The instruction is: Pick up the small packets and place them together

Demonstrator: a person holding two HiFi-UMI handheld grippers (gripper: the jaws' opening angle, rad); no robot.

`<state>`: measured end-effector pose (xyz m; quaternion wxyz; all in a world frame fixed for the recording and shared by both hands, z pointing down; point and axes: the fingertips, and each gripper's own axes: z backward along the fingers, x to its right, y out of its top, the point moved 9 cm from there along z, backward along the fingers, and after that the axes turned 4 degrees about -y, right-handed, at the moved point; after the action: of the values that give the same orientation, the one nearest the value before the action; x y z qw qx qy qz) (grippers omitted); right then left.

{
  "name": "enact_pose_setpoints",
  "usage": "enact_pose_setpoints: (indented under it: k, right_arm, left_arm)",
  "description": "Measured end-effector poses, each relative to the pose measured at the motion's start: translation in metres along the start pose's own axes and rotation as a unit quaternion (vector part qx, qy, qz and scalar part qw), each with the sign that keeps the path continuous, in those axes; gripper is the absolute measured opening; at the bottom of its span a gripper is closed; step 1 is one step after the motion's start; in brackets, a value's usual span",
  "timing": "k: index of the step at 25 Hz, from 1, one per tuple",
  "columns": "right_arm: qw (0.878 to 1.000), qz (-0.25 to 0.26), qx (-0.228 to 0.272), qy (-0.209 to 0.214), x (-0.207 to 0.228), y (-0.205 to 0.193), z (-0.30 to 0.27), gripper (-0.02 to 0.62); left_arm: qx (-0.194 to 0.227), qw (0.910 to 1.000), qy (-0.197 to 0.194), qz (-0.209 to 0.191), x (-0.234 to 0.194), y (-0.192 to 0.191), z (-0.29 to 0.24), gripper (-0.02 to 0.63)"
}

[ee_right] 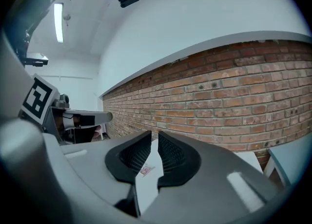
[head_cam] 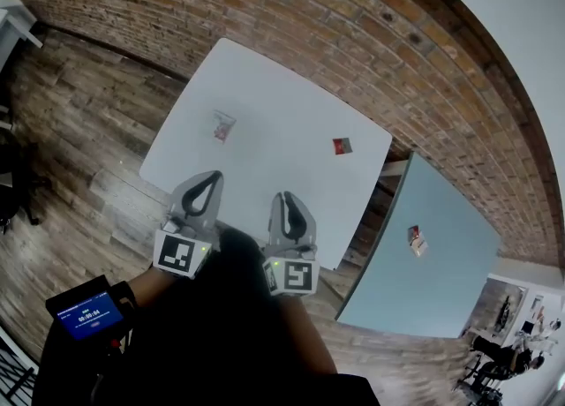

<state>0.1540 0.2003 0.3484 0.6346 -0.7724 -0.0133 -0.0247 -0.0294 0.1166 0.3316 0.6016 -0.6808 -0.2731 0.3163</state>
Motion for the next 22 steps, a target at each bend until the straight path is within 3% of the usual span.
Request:
enact_pose_setpoints:
  k: [5, 9, 17, 22]
  right_arm:
    - [0.999, -0.001, 0.0, 0.044, 0.01, 0.007, -0.022, 0.04]
    - [0.998, 0.002, -0.014, 0.055, 0.017, 0.007, -0.033, 0.04]
    - [0.996, 0.001, -0.029, 0.086, 0.002, 0.008, -0.084, 0.061]
    - [0.997, -0.003, -0.022, 0.068, -0.016, 0.015, -0.113, 0.057]
  left_arm:
    - [-0.012, 0.9987, 0.049, 0.005, -0.007, -0.003, -0.005, 0.0]
    - [-0.016, 0.9978, 0.064, 0.003, -0.011, -0.007, -0.017, 0.0]
    - [-0.004, 0.9991, 0.041, -0.004, -0.039, 0.001, -0.041, 0.0]
    - [-0.008, 0.9997, 0.022, -0.001, -0.067, 0.003, -0.045, 0.0]
